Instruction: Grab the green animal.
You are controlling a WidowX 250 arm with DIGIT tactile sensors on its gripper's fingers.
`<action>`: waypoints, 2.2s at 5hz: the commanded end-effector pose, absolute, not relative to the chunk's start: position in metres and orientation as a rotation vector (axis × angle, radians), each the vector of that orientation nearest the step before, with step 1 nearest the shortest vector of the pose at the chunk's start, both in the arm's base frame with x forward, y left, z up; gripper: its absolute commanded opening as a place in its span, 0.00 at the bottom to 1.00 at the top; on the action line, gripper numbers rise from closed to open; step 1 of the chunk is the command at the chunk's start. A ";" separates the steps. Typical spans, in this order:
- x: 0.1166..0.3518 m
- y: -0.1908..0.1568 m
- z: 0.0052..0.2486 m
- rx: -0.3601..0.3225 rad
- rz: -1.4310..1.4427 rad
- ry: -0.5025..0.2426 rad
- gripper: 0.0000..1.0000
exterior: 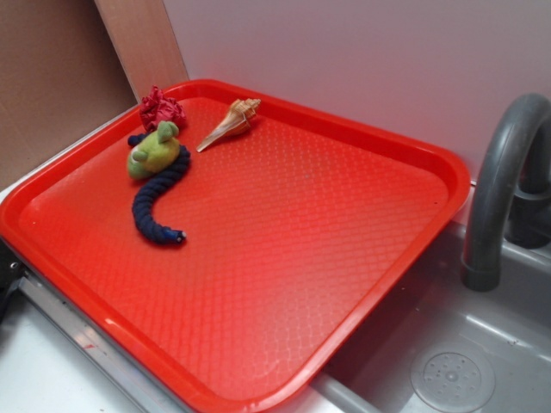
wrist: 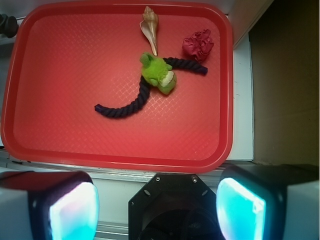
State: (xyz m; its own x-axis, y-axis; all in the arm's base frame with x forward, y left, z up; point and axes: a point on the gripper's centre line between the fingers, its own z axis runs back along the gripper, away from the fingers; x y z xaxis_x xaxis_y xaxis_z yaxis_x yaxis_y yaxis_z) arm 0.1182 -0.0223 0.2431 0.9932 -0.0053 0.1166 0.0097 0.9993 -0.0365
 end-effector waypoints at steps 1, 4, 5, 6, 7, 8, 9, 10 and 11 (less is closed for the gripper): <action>0.118 -0.022 0.243 -0.037 -0.008 -0.117 1.00; 0.199 -0.005 0.177 -0.072 -0.758 -0.276 1.00; 0.207 -0.014 0.144 -0.115 -0.875 -0.268 1.00; 0.219 -0.017 0.120 -0.130 -0.841 -0.238 1.00; 0.235 -0.023 0.090 -0.115 -0.811 -0.176 1.00; 0.253 -0.027 0.065 -0.118 -0.802 -0.130 1.00; 0.263 -0.040 0.041 -0.111 -0.852 -0.084 1.00; 0.261 -0.043 0.035 -0.080 -0.823 -0.054 0.00; 0.255 -0.045 0.052 -0.036 -0.819 -0.084 0.00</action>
